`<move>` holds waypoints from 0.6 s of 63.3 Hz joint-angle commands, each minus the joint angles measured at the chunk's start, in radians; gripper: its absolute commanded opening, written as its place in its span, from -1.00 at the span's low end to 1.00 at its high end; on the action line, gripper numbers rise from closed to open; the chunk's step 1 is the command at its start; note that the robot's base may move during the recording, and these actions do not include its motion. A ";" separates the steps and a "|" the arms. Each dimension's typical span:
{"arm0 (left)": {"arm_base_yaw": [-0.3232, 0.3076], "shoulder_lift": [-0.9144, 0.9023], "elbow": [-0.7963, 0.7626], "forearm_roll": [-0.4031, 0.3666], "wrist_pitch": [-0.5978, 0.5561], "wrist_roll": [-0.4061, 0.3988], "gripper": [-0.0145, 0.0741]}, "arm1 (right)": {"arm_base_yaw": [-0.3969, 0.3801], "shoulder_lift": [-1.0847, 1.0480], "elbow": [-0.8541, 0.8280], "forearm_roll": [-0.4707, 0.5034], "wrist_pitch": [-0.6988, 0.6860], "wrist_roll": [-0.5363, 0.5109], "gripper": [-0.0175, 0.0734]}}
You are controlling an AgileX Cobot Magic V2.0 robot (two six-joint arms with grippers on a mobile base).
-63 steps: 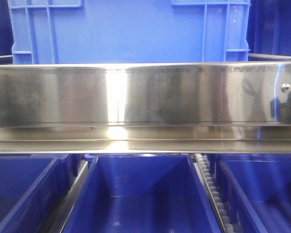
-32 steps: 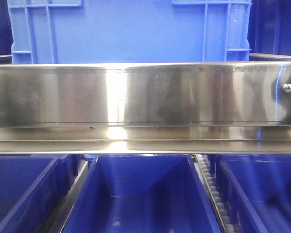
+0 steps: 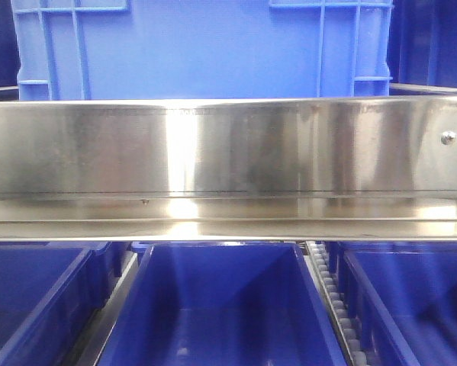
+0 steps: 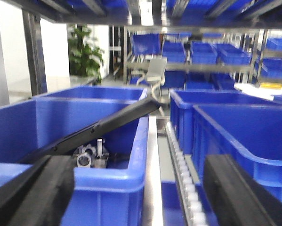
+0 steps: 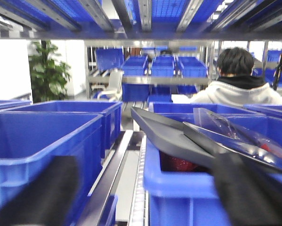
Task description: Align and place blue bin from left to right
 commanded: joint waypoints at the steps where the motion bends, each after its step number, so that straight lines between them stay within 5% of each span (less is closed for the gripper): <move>1: -0.036 0.072 -0.073 0.000 0.040 0.049 0.48 | 0.001 0.076 -0.059 0.002 0.035 -0.001 0.61; 19: -0.282 0.383 -0.367 -0.003 0.172 0.069 0.44 | 0.123 0.374 -0.368 0.048 0.233 -0.025 0.57; 38: -0.318 0.803 -0.846 -0.008 0.501 -0.024 0.44 | 0.231 0.771 -0.811 0.048 0.578 -0.025 0.57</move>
